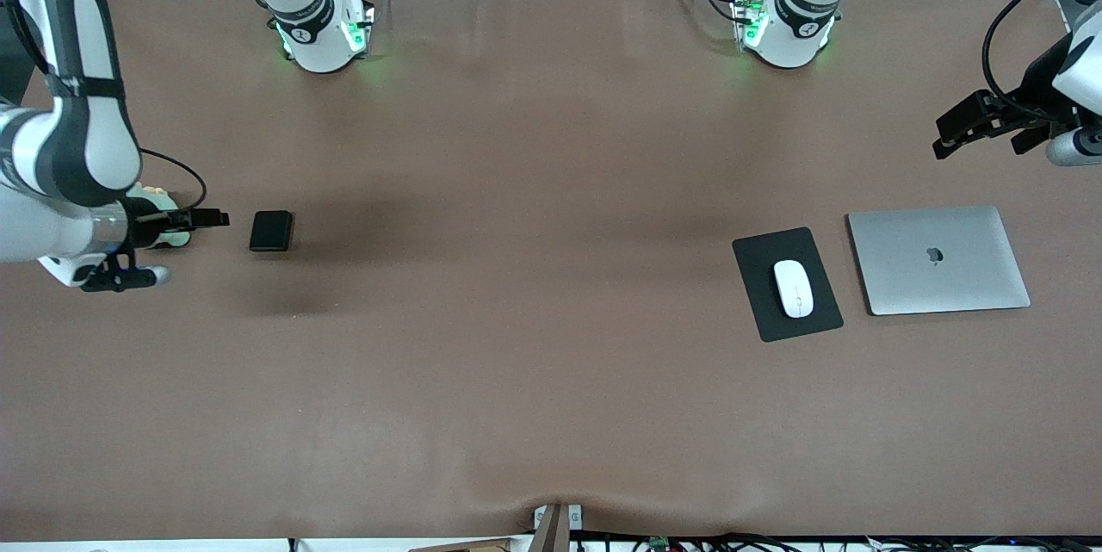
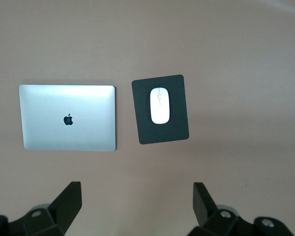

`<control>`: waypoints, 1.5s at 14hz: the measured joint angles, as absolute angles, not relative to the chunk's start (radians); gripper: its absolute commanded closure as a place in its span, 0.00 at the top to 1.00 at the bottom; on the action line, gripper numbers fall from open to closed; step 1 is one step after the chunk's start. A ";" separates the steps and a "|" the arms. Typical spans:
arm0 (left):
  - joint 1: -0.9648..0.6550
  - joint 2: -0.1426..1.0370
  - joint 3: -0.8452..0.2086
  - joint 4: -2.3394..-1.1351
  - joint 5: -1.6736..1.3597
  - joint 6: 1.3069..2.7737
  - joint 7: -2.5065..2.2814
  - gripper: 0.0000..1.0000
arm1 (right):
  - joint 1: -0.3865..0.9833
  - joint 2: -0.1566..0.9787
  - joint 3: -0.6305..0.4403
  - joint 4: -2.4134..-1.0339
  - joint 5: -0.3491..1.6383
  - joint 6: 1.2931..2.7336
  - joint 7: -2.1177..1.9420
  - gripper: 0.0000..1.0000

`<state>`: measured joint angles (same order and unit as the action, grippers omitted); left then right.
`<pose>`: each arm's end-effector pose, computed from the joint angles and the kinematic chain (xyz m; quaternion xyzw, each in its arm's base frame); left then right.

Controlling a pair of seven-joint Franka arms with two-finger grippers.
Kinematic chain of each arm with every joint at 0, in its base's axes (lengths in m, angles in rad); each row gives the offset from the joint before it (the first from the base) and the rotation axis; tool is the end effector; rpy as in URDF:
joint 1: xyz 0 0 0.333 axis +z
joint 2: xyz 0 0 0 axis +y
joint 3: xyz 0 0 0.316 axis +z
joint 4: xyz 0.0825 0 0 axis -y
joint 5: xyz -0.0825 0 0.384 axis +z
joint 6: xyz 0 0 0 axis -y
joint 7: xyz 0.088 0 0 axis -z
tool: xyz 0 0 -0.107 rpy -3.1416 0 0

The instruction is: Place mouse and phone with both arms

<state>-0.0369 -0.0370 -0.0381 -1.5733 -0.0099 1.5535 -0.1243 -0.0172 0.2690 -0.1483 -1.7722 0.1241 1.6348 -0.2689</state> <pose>0.5399 -0.0421 0.6420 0.9997 0.0245 0.0081 0.0051 0.5768 -0.0785 0.3839 -0.9785 -0.0330 0.1865 0.0822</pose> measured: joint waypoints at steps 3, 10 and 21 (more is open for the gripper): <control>-0.037 -0.037 -0.038 -1.573 -0.010 1.553 -0.124 1.00 | -0.008 0.245 -0.142 -1.669 0.115 1.472 -0.253 1.00; -0.037 -0.037 -0.038 -1.573 -0.010 1.553 -0.124 1.00 | -0.001 0.174 -0.140 -1.549 0.081 1.369 -0.130 1.00; -0.037 -0.051 -0.038 -1.573 -0.010 1.537 -0.124 1.00 | 0.025 -0.025 -0.136 -1.490 0.059 1.322 -0.088 1.00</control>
